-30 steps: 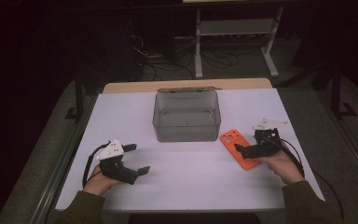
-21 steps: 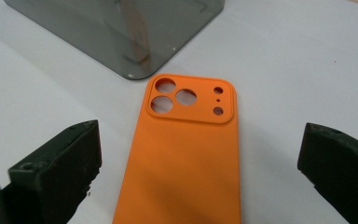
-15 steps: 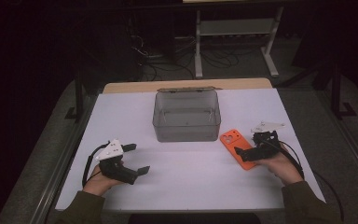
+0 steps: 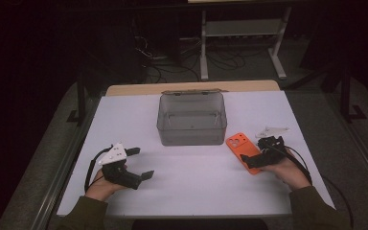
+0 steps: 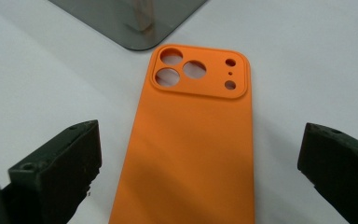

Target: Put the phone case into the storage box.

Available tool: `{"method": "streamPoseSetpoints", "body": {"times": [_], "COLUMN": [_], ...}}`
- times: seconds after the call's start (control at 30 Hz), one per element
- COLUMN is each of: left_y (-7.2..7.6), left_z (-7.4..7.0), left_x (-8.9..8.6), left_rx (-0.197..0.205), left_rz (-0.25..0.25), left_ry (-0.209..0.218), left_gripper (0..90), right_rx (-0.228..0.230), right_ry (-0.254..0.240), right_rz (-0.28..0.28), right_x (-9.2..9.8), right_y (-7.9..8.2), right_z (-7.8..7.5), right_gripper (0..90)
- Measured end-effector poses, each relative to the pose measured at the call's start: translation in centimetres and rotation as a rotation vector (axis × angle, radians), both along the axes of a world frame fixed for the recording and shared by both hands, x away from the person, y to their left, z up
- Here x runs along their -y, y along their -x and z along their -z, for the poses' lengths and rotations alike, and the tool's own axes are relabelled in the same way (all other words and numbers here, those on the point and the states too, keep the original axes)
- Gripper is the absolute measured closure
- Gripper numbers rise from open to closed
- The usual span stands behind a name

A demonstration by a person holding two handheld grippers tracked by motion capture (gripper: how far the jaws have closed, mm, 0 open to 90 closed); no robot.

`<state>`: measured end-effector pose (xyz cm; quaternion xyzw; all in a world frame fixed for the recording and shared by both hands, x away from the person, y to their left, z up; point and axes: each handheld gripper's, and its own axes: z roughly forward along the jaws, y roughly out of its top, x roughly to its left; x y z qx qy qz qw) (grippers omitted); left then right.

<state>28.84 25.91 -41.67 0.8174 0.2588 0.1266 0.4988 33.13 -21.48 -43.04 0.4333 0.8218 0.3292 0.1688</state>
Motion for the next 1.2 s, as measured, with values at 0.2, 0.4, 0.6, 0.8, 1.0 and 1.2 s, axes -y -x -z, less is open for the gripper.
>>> {"method": "streamPoseSetpoints", "body": {"times": [0.2,0.4,0.6,0.8,1.0,1.2], "left_y": [0.0,0.0,0.0,0.0,0.0,0.0], "left_z": [0.0,0.0,0.0,0.0,0.0,0.0], "left_x": [0.0,0.0,0.0,0.0,0.0,0.0], "left_rx": [0.001,0.001,0.000,0.000,0.000,0.000], "left_rz": [-0.001,-0.001,0.000,0.000,0.000,0.000], "left_ry": [0.002,0.002,0.002,0.001,0.001,0.002], "left_gripper": [0.0,0.0,0.0,0.0,0.0,0.0], "right_rx": [-0.023,-0.049,-0.072,-0.087,-0.106,-0.117], "right_ry": [0.021,0.039,0.060,0.067,0.081,0.096], "right_rz": [-0.009,-0.013,-0.024,-0.023,-0.025,-0.027], "right_x": [-0.3,-0.5,-0.6,-0.7,-0.8,-0.9], "right_y": [0.0,0.0,-0.1,-0.1,-0.1,-0.2], "right_z": [0.3,0.6,0.9,1.0,1.3,1.4], "right_gripper": [0.0,0.0,0.0,0.0,0.0,0.0]}}
